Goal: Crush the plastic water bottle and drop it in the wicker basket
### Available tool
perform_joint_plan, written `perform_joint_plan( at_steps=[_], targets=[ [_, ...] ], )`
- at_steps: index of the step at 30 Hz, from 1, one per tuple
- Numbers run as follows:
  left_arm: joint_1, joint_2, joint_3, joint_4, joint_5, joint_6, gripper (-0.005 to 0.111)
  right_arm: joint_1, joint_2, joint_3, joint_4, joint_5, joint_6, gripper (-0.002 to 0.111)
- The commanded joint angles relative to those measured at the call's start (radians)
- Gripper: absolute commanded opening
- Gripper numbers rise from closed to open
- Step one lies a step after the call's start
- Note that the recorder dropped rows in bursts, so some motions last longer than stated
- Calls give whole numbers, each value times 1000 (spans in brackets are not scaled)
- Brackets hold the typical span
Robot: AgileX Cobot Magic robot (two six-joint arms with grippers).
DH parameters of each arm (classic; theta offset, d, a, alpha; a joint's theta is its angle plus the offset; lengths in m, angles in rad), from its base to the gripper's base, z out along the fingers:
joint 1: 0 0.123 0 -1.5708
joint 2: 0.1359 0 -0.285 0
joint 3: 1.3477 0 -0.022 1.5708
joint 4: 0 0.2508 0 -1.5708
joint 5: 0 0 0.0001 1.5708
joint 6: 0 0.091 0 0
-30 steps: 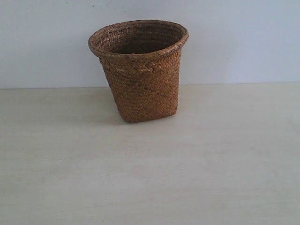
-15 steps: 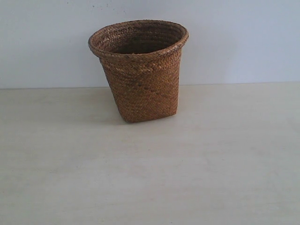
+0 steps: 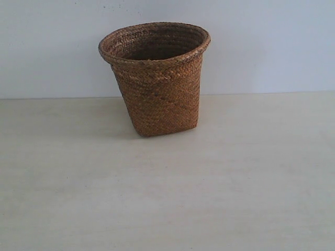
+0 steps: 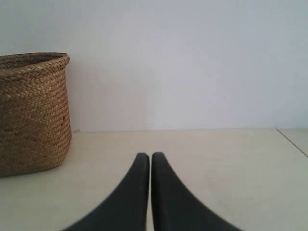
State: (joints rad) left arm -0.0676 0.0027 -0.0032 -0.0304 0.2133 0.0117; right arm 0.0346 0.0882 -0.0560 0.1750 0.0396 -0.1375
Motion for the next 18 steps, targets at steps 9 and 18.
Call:
perform_joint_plan(
  at_steps=[9,18],
  targets=[
    [5,-3,3,3,83,8,4,-5,-6,3,2,-9,1,0],
    [5,-3,3,3,83,8,4,-5,-6,3,2,-9,1,0]
  ],
)
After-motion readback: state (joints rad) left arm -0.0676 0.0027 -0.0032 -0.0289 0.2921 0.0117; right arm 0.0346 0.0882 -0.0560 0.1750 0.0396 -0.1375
